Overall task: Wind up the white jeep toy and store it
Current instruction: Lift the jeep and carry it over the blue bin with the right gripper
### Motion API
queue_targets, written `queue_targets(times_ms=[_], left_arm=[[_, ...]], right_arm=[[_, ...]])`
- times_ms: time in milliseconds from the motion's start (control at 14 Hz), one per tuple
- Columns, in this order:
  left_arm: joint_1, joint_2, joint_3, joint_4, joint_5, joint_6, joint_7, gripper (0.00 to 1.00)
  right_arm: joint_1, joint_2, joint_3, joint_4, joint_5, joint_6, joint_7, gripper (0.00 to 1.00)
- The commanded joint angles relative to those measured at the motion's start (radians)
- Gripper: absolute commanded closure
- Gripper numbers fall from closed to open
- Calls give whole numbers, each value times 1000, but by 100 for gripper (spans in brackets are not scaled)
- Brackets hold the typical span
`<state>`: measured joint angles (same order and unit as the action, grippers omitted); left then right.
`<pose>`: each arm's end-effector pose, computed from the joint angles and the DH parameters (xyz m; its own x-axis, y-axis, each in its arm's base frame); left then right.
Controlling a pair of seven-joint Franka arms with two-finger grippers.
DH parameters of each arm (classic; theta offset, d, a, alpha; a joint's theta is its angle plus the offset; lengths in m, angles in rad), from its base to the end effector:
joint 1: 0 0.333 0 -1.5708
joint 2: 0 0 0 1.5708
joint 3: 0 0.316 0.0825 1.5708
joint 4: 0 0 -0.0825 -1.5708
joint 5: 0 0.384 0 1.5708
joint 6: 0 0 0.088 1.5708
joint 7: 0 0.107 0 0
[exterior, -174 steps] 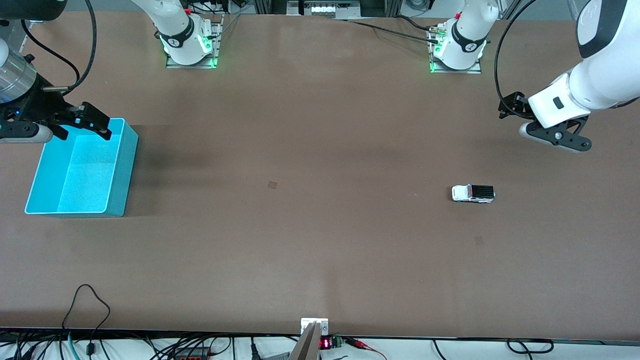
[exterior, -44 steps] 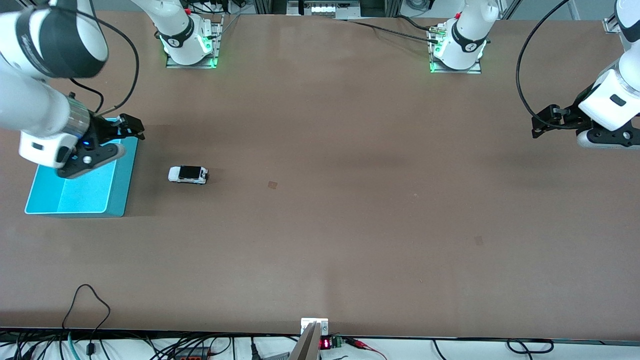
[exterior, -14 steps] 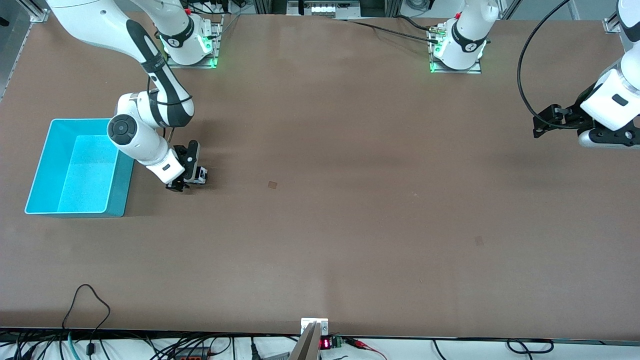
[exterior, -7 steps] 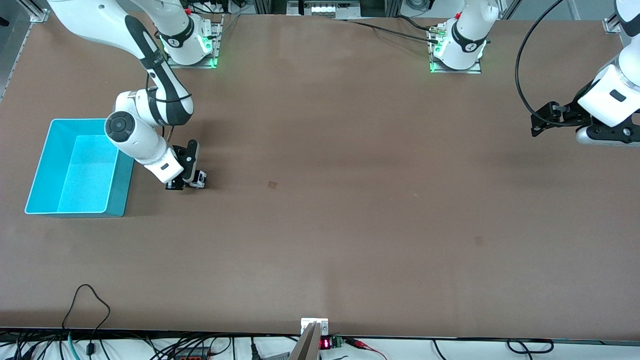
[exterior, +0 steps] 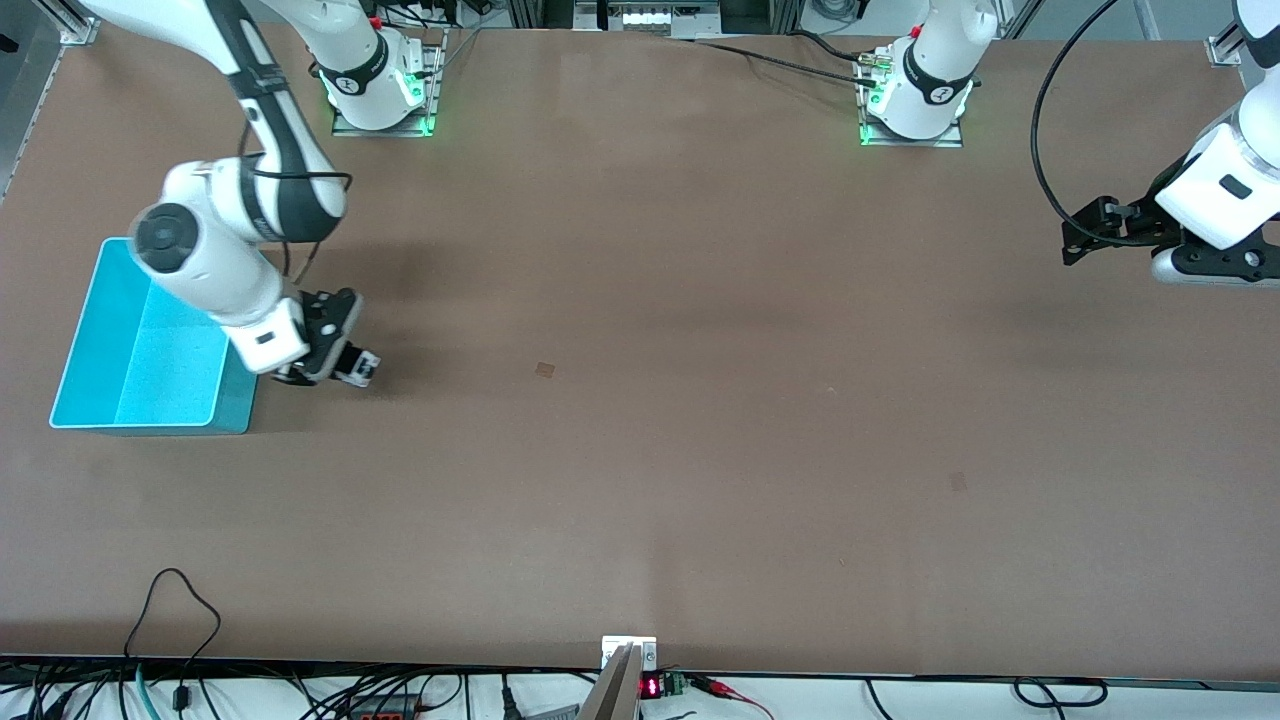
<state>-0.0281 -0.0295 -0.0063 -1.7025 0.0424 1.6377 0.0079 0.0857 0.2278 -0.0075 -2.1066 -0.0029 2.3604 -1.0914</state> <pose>0.5476 -0.0146 0.5842 0.9983 -0.0451 -0.0357 -0.0466 -0.9980 -0.0421 0.5752 0.0451 0.3116 0.3883 0.9215 0.0086 0.9211 -0.3884 0.0248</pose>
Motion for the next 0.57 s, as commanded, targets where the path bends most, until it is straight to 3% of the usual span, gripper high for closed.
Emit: queue_targets(times_ms=[0,357,500], left_arm=[[8,-9,-1,14,-3,-27,-6,0],[8,-15,-6,15,-3,-41,-6,0],[7,-13,-6,27,-3,-44,-5,0]], right_arm=[[-20,-45,-38,19,-2,-94,150,100],[-20,-64,-166,20,-19,-116,359,100],[-21,-62,-209,19,-72,-118,482,100]])
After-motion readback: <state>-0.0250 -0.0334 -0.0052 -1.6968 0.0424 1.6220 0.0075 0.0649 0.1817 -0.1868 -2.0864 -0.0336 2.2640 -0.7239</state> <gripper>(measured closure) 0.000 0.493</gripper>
